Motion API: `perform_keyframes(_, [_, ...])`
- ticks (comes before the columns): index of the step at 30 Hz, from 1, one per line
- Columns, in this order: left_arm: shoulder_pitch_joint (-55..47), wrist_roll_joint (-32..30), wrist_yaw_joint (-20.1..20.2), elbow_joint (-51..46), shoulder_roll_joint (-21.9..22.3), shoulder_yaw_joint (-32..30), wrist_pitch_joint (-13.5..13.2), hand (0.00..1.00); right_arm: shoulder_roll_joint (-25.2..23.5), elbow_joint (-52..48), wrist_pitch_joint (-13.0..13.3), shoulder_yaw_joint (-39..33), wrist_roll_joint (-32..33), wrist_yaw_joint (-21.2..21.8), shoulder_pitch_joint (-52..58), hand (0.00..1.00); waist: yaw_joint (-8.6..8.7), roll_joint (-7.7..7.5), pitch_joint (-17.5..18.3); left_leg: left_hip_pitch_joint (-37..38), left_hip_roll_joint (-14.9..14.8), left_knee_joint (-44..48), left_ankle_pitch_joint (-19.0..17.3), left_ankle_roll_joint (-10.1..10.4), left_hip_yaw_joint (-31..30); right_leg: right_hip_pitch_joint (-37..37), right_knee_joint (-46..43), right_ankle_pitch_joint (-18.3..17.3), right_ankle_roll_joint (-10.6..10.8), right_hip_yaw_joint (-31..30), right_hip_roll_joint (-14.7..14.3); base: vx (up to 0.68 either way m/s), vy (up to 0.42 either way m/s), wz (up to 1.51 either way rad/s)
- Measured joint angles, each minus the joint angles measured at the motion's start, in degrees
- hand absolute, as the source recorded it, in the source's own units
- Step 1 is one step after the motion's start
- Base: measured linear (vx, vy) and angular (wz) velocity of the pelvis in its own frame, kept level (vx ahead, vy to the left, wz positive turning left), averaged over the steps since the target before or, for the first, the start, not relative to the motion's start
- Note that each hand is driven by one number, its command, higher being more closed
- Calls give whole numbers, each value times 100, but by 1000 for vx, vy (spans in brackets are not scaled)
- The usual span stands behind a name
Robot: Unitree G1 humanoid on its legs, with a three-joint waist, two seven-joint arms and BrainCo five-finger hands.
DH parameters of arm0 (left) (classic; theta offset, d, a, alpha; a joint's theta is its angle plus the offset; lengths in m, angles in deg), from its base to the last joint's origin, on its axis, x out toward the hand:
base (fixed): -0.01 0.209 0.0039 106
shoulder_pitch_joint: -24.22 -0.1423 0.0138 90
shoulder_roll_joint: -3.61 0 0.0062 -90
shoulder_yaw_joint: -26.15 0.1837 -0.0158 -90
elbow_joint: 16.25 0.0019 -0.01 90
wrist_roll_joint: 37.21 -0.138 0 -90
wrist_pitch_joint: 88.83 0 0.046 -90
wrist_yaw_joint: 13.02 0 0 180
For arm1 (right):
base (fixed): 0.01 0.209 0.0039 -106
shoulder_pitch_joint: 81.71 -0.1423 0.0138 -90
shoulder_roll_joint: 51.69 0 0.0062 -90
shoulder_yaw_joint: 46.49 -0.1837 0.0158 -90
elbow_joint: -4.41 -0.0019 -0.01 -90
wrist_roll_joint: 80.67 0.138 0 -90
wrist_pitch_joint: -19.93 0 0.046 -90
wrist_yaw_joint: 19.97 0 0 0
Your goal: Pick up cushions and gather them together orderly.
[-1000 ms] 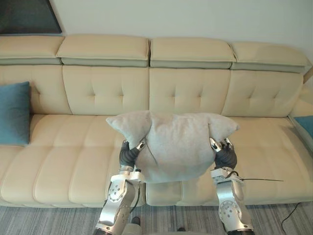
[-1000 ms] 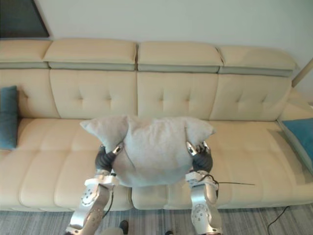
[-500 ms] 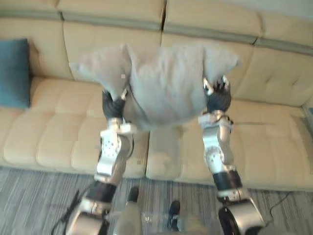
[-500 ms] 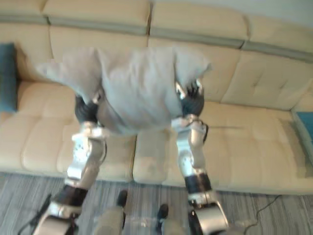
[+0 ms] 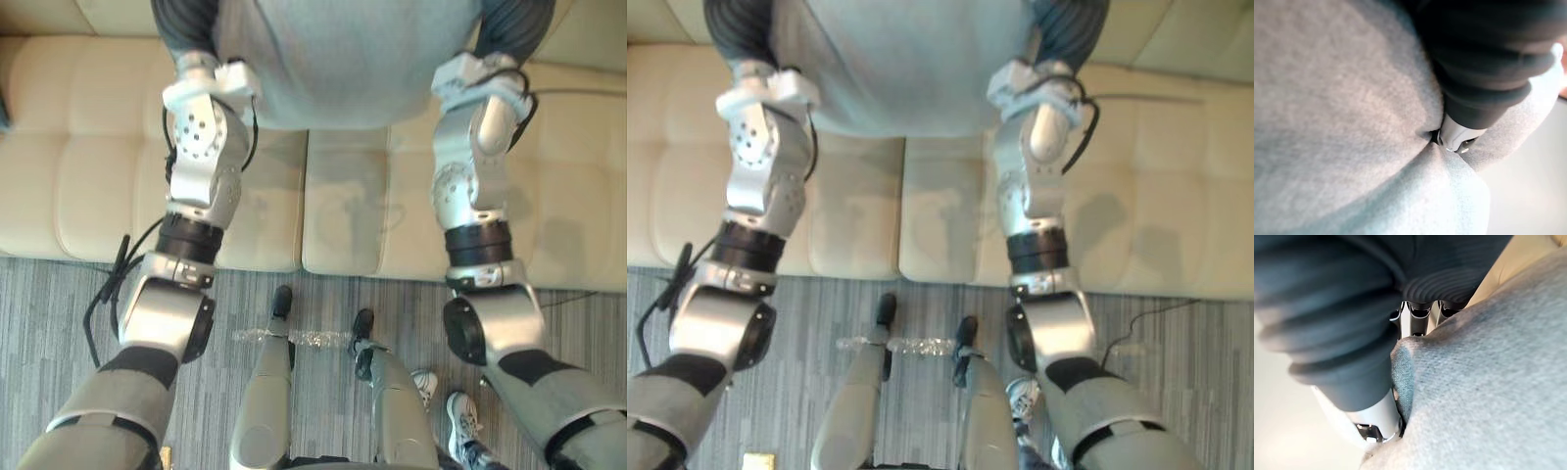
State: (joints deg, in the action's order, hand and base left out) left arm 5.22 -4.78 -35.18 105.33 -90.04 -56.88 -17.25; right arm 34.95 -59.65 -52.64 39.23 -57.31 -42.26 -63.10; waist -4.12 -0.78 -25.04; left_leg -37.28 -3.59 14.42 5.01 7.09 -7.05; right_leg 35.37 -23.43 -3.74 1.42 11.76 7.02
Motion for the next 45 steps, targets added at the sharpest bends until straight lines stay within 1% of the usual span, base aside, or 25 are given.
perform_keyframes(2, [253,102,36,219,1,-81,4,100,73,191,-5,3,-90,-68,-286,100,84,1,-14,-329,-10,107,-3,0,-4,292,-37,11,-11,15,-5,0,0,0])
perform_keyframes(4, [462,146,111,303,3,-113,7,100,158,266,-19,0,-89,-111,-499,100,91,0,-35,-628,-24,239,-11,1,4,531,-48,36,-25,10,-15,23,-10,-6])
perform_keyframes(5, [584,147,118,318,2,-158,8,100,188,266,-18,0,-89,-134,-602,100,93,1,-99,-751,-29,296,-15,3,5,634,-48,58,-25,12,-19,43,-14,-7])
perform_keyframes(10, [878,146,128,344,8,-335,6,100,268,266,-25,1,-86,-136,-925,100,74,2,-113,-1304,-40,485,-24,0,3,1116,-105,82,-29,24,-14,32,-3,-2])
perform_keyframes(14, [988,141,128,343,8,-385,-18,100,267,263,-35,2,-88,-146,-1148,100,4,4,-115,-1592,-46,495,-23,0,7,1475,-248,79,-33,46,11,40,-19,-2])
perform_keyframes(15, [1012,140,127,343,14,-383,-69,0,267,233,-35,2,-92,-180,-1162,0,-11,4,-114,-1665,-57,501,-22,2,5,1547,-251,78,-35,62,10,42,-28,-1])
perform_keyframes(17, [1090,139,121,343,30,-383,-106,0,268,180,-34,2,-102,-238,-1179,0,-18,4,-114,-1766,-60,524,-21,3,6,1657,-306,76,-37,65,15,42,-28,-2])
perform_keyframes(21, [1296,101,79,339,42,-397,-130,0,272,156,-34,-4,-324,-393,-1351,0,-36,4,-115,-1957,-60,608,-19,6,22,1884,-431,63,-57,63,31,35,-29,-3])
perform_keyframes(23, [1301,-74,-36,337,80,-488,-131,0,278,136,-34,-9,-360,-495,-1365,0,-33,4,-114,-1960,-68,608,-14,13,15,1889,-442,56,-68,77,29,38,-32,0])
perform_keyframes(26, [1302,-211,-143,335,76,-564,-130,0,293,20,-37,-113,-481,-541,-1365,0,-33,4,-115,-1960,-70,586,-4,26,16,1894,-435,52,-74,85,30,51,-32,1])
perform_keyframes(30, [1303,-317,-146,335,-20,-615,-105,0,370,-55,-38,-269,-457,-532,-1366,0,-33,4,-114,-1962,-71,579,-1,29,13,1892,-431,52,-74,117,32,48,-26,1])
perform_keyframes(32, [1303,-315,-127,335,-196,-690,-69,0,392,-55,-40,-383,-390,-483,-1365,0,-15,4,-115,-1962,-75,580,-1,30,12,1891,-431,55,-76,132,33,44,-29,-1])
perform_keyframes(33, [1302,-295,-107,335,-340,-797,-6,0,537,-53,-47,-485,-175,-448,-1353,0,-14,4,-115,-1962,-78,582,0,29,12,1889,-431,56,-77,132,33,41,-27,0])
perform_keyframes(34, [1302,-290,-95,335,-404,-828,27,0,621,-53,-48,-506,-116,-431,-1339,0,-13,4,-115,-1962,-79,582,0,29,11,1885,-431,56,-77,132,33,48,-30,0])
perform_keyframes(36, [1298,-181,19,335,-655,-1037,47,0,940,-53,-49,-772,149,-353,-1215,0,-11,4,-115,-1912,-84,587,0,29,8,1830,-437,57,-78,144,36,47,-28,0])
perform_keyframes(37, [1298,-157,20,335,-694,-1086,46,0,989,-53,-50,-799,193,-351,-1184,0,-14,4,-115,-1887,-84,587,-1,29,11,1811,-438,57,-78,144,38,55,-36,-2])
perform_keyframes(38, [1257,-64,43,332,-868,-1233,45,0,1108,-53,-49,-909,307,-338,-1016,0,-8,4,-115,-1791,-89,587,-2,28,20,1716,-436,56,-78,154,40,37,-27,-2])
perform_keyframes(39, [1230,-50,82,332,-931,-1290,45,0,1173,-53,-46,-921,388,-336,-932,0,-5,4,-115,-1746,-91,586,-2,28,22,1667,-432,55,-78,163,41,45,-34,-2])
perform_keyframes(42, [841,69,258,91,-1282,-1535,33,0,1497,-59,-46,-1042,546,-237,-474,0,-2,4,-114,-1514,-99,580,-15,36,30,1439,-425,13,-135,215,48,20,-26,1])
perform_keyframes(44, [597,145,352,-5,-1371,-1667,37,0,1569,-79,-48,-1251,656,-178,-263,0,-8,4,-114,-1414,-107,557,-34,37,30,1331,-426,-26,-162,255,48,20,-35,7])
perform_keyframes(45, [386,147,369,-101,-1378,-1765,41,0,1579,-216,-50,-1353,673,-142,-41,0,-4,4,-114,-1273,-101,432,-35,37,32,1236,-424,-83,-118,288,71,33,-38,14])
